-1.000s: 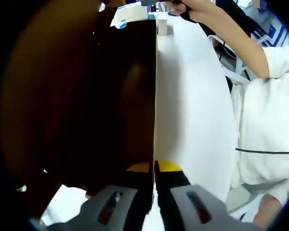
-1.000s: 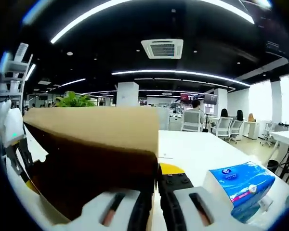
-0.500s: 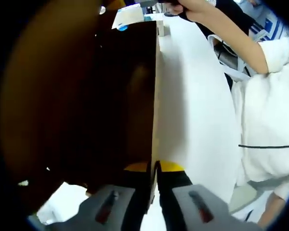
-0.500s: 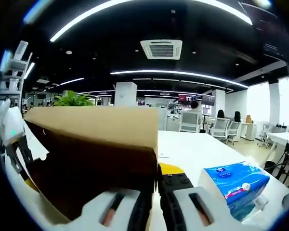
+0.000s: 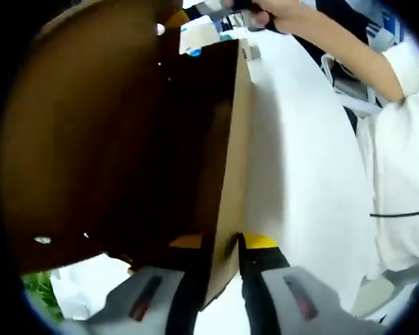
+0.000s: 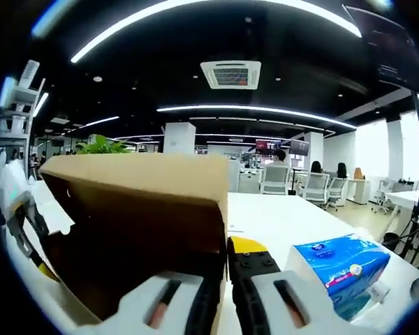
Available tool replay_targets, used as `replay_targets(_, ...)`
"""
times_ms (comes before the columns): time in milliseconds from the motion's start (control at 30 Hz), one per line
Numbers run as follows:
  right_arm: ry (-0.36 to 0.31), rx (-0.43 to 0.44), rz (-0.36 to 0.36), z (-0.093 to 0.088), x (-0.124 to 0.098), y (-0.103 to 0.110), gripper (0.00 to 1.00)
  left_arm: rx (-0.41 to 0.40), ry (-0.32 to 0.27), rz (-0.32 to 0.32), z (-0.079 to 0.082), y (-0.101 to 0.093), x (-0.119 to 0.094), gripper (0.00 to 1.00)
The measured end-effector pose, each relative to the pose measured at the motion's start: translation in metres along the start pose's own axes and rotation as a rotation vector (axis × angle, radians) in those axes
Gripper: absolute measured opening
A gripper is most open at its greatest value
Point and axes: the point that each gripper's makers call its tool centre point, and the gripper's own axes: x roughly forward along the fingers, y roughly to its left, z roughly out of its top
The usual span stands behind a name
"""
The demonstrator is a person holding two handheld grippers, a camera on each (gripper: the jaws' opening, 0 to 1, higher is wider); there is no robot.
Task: Operate the shoe box by opening the lid, removing the specified soft item, and placing it in the target area until the item is outside and the box remains undamaged.
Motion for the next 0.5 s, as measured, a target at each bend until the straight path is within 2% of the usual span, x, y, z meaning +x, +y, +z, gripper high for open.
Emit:
replay_targets(67, -0.003, 0.000, 0.000, 0.001, 0.000, 0.000, 0.00, -0.055, -0.044, -0.003, 0.004, 0.004, -0.002, 0.18)
replay_targets(267, -0.001, -0.006, 0.002, 0.000, -0.001, 0.001, 0.00, -0.156, -0.166, -0.032, 0.016, -0.001, -0.009, 0.17)
replay_targets(400, -0.004, -0.003, 0.003, -0.002, -0.004, 0.002, 0.00, -0.268, -0.272, -0.036, 0.022, 0.007, -0.021, 0.17)
replay_targets(500, -0.005, -0.002, 0.006, -0.001, -0.002, 0.002, 0.00, -0.276, -0.316, -0.016, 0.023, 0.011, -0.026, 0.18)
